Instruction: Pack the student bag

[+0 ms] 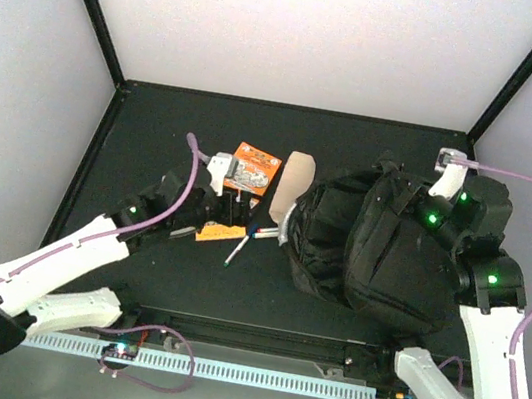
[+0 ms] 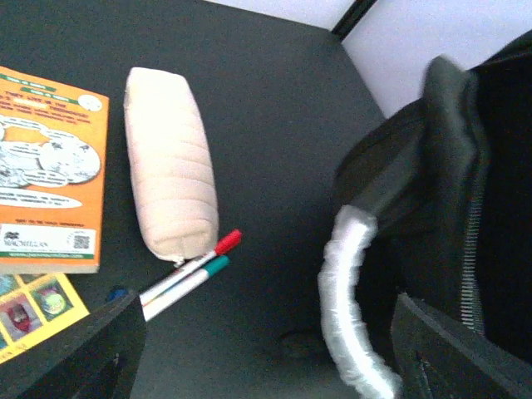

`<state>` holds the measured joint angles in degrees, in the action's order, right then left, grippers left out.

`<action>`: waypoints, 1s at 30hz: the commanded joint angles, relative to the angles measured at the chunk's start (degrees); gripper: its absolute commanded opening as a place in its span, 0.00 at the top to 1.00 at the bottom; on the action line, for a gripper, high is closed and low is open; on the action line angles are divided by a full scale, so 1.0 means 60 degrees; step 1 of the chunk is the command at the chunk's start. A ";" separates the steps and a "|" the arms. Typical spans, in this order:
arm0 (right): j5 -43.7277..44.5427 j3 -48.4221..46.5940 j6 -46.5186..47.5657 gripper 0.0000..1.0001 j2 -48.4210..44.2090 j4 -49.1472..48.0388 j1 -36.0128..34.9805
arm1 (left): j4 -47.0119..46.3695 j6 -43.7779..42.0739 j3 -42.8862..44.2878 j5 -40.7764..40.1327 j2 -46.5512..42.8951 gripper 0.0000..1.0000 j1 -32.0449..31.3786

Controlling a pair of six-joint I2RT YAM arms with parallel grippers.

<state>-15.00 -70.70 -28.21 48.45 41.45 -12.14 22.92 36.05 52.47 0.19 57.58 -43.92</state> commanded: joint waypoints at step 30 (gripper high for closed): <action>-0.3052 -0.1447 0.0670 0.98 0.1979 0.0759 -0.0755 | -0.0121 -0.1328 0.0318 0.3413 -0.1024 0.01 0.0378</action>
<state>-30.59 -76.51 -26.76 59.68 46.85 -15.31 21.80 29.10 51.31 18.24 50.61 -42.41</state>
